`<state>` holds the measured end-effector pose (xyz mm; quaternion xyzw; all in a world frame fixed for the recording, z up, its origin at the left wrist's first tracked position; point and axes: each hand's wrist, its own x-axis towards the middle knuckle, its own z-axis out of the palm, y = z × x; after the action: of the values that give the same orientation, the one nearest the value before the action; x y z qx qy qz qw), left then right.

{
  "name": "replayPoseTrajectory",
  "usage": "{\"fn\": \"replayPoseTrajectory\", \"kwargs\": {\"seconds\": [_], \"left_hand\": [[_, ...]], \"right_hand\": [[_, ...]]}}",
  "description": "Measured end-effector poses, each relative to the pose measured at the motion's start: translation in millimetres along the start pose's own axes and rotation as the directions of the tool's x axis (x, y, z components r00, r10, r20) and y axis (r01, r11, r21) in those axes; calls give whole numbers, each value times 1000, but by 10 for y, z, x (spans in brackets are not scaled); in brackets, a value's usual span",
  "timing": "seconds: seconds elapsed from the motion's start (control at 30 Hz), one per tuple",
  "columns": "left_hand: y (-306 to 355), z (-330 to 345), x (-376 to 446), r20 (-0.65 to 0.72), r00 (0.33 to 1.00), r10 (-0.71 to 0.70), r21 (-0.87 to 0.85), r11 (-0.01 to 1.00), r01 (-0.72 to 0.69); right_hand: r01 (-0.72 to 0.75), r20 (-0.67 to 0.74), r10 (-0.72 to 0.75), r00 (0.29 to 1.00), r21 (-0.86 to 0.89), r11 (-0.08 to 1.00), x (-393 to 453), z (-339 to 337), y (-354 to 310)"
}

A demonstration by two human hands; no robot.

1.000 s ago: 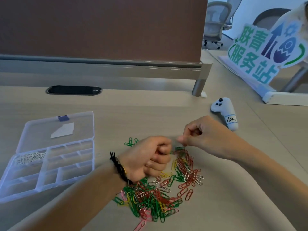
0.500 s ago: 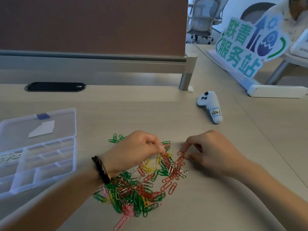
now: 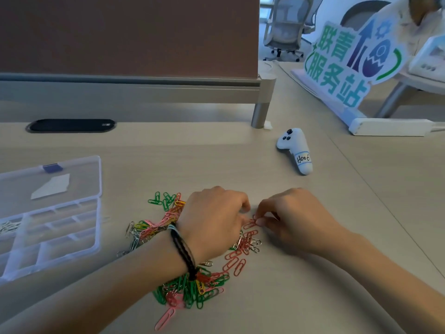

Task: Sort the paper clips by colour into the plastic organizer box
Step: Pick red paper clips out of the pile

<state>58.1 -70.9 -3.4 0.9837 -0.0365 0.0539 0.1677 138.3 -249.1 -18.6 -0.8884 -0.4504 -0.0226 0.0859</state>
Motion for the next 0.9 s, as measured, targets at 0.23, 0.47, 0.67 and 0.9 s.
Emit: {"fn": "replayPoseTrajectory", "kwargs": {"seconds": [0.23, 0.47, 0.67, 0.9], "left_hand": [[225, 40, 102, 82, 991, 105, 327, 936, -126], [358, -63, 102, 284, 942, 179, 535, 786, -311], [428, -6, 151, 430, 832, 351, 594, 584, -553], [-282, -93, 236, 183, 965, 185, -267, 954, -133]], "right_hand": [[-102, -39, 109, 993, 140, 985, -150, 3, 61], [-141, -68, 144, 987, 42, 989, -137, 12, 31], [-174, -69, 174, 982, 1, 985, -89, -61, 28], [-60, 118, 109, 987, -360, 931, 60, -114, -110]]}}
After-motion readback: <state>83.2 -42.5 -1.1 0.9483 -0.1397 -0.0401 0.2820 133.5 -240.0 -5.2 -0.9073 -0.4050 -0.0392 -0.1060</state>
